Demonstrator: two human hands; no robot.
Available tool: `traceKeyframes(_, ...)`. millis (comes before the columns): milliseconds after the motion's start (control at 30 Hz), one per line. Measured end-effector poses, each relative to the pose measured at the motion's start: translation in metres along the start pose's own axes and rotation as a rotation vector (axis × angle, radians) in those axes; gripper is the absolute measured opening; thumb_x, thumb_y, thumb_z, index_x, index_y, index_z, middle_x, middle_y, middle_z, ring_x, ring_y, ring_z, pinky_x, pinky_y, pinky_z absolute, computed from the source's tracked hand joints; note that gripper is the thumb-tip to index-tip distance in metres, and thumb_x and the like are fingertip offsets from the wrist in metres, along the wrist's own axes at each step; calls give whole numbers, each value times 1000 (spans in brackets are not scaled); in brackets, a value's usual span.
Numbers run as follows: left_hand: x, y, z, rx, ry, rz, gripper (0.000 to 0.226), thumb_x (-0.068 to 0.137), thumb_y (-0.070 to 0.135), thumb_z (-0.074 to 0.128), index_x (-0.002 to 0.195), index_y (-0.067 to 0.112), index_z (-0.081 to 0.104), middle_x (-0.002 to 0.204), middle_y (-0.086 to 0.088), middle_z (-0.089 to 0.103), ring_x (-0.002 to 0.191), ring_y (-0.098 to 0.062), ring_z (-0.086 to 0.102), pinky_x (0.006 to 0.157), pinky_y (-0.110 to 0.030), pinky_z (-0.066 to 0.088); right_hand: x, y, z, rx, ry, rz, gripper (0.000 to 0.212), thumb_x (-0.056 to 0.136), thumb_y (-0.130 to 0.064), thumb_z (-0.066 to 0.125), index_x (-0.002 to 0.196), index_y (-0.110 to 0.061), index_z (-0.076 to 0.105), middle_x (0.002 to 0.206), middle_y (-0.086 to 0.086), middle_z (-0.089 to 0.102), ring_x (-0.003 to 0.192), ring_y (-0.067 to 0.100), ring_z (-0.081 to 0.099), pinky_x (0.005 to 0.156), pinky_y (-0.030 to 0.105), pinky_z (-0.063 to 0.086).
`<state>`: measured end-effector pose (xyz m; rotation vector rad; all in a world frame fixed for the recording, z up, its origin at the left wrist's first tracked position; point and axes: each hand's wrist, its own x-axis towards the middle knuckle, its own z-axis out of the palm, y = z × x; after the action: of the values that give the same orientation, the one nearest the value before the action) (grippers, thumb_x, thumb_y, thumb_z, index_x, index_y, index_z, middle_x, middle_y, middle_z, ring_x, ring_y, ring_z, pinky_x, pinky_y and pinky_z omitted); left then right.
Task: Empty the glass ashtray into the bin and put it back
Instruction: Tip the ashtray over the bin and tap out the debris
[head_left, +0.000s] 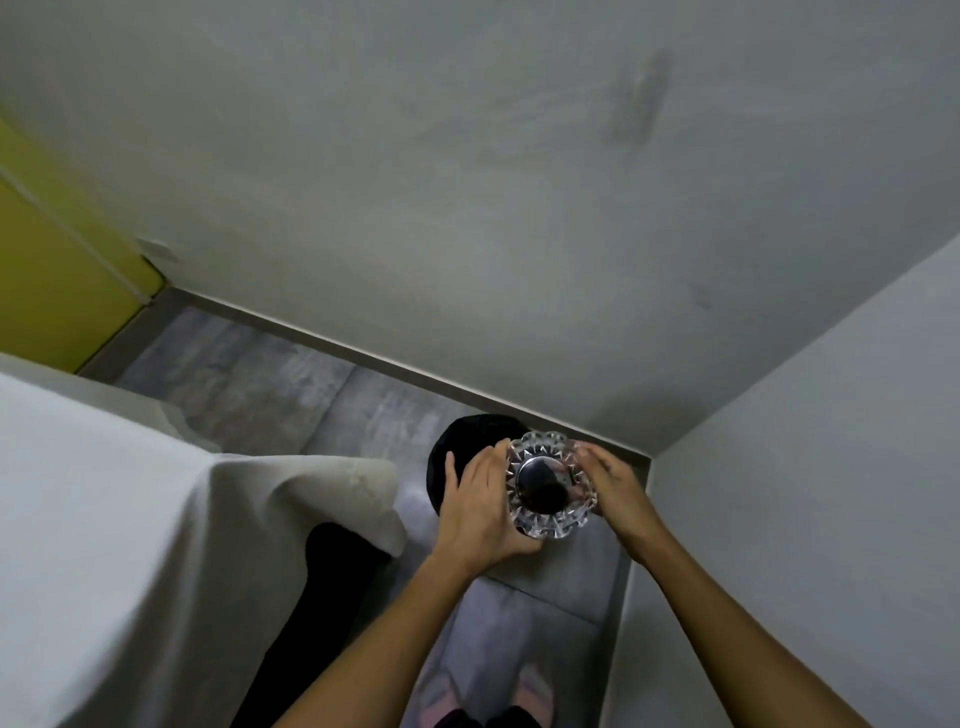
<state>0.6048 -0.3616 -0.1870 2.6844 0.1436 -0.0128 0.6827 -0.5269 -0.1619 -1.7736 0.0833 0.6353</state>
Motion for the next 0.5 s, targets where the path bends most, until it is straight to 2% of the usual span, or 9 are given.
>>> traceKeyframes(67, 10, -8, 9, 19, -25, 17, 116, 54, 70, 70, 146, 10, 33, 145, -1, 46, 138, -20, 39, 119, -55, 13, 10, 6, 5, 61, 14, 70, 27, 100, -34, 42, 110, -23, 64, 111, 11, 70, 101, 26, 67, 89, 48, 55)
traceKeyframes(167, 21, -21, 22, 25, -51, 40, 119, 55, 73, 69, 148, 11, 28, 148, -1, 43, 143, -18, 32, 120, -53, 7, 24, 13, 9, 146, -33, 142, 33, 101, -37, 36, 116, -18, 58, 101, 7, 73, 98, 30, 68, 82, 57, 56)
traceKeyframes(233, 28, -31, 31, 33, -74, 37, 121, 56, 73, 70, 150, 12, 23, 150, -1, 39, 145, -18, 27, 120, -53, 6, 36, 22, 11, 135, -94, 171, 34, 101, -40, 32, 122, -22, 53, 104, 4, 70, 101, 32, 65, 70, 58, 59)
traceKeyframes(300, 34, -40, 39, 35, -108, 31, 122, 58, 72, 70, 151, 12, 17, 153, 0, 35, 147, -18, 22, 121, -53, 6, 49, 33, 13, 123, -153, 177, 35, 101, -42, 31, 129, -31, 47, 112, 5, 65, 108, 33, 58, 60, 50, 60)
traceKeyframes(433, 47, -63, 56, 46, -189, -8, 129, 58, 72, 71, 153, 13, 7, 159, 1, 23, 149, -17, 13, 121, -51, 1, 79, 55, 22, 156, -235, 166, 34, 101, -38, 33, 132, -41, 44, 117, 9, 62, 110, 33, 59, 59, 48, 59)
traceKeyframes(500, 53, -81, 82, 53, -215, -35, 133, 59, 72, 71, 153, 14, -2, 160, 0, 20, 149, -17, 11, 121, -50, 0, 102, 76, 34, 181, -233, 147, 32, 102, -33, 33, 130, -41, 45, 115, 8, 61, 106, 23, 58, 60, 51, 59)
